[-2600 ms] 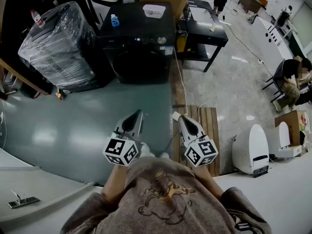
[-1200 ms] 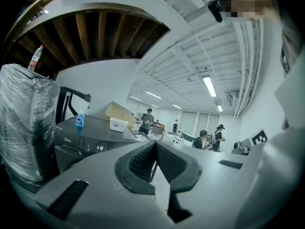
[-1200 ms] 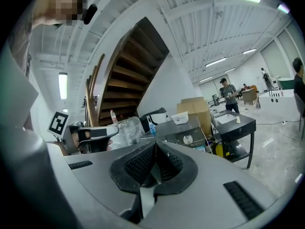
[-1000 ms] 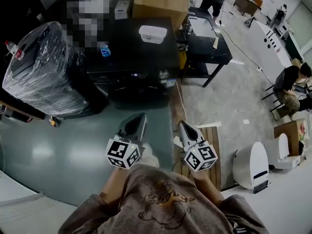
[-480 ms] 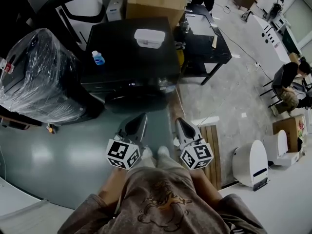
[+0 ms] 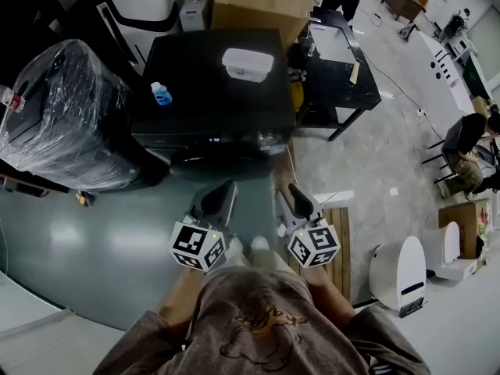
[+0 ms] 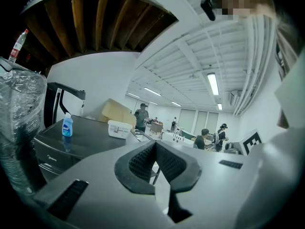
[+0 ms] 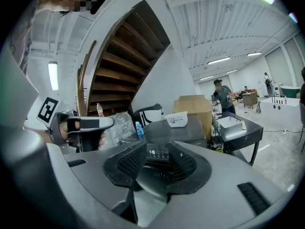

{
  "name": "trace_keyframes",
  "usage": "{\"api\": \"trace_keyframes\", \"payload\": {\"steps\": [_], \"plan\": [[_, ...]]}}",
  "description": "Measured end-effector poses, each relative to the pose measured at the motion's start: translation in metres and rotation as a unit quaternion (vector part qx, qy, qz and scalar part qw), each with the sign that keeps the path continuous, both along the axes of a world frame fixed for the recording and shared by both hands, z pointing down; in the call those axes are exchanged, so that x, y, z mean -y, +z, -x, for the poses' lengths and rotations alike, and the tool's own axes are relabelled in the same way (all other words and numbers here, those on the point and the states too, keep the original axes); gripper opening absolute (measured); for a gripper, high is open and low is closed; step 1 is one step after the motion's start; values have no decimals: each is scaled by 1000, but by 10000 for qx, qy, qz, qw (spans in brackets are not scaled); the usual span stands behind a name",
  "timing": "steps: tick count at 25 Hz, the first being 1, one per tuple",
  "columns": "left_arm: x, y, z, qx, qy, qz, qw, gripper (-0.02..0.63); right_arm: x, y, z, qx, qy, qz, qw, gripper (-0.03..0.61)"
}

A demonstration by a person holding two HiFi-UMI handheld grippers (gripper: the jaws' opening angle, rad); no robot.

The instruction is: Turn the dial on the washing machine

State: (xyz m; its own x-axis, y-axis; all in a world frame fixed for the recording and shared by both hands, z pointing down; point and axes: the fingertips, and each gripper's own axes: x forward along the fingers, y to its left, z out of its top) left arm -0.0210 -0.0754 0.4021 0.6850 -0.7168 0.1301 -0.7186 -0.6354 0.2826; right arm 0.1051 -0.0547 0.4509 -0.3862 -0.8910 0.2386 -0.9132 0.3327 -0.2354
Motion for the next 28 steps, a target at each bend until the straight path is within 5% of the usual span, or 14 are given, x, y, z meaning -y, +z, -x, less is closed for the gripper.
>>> {"api": "trace_keyframes", "payload": {"steps": [3, 5, 28], "plan": [[4, 3, -1, 6, -49, 25, 10000, -8, 13, 13, 3, -130, -69, 140, 9998, 227], [8, 5, -1, 21, -77, 42, 10000, -8, 24, 24, 3, -274, -63, 192, 9994, 252], [38, 51, -2, 139, -229, 444, 9987, -8, 166, 160, -10, -1320, 175, 1006, 9860, 256]]}}
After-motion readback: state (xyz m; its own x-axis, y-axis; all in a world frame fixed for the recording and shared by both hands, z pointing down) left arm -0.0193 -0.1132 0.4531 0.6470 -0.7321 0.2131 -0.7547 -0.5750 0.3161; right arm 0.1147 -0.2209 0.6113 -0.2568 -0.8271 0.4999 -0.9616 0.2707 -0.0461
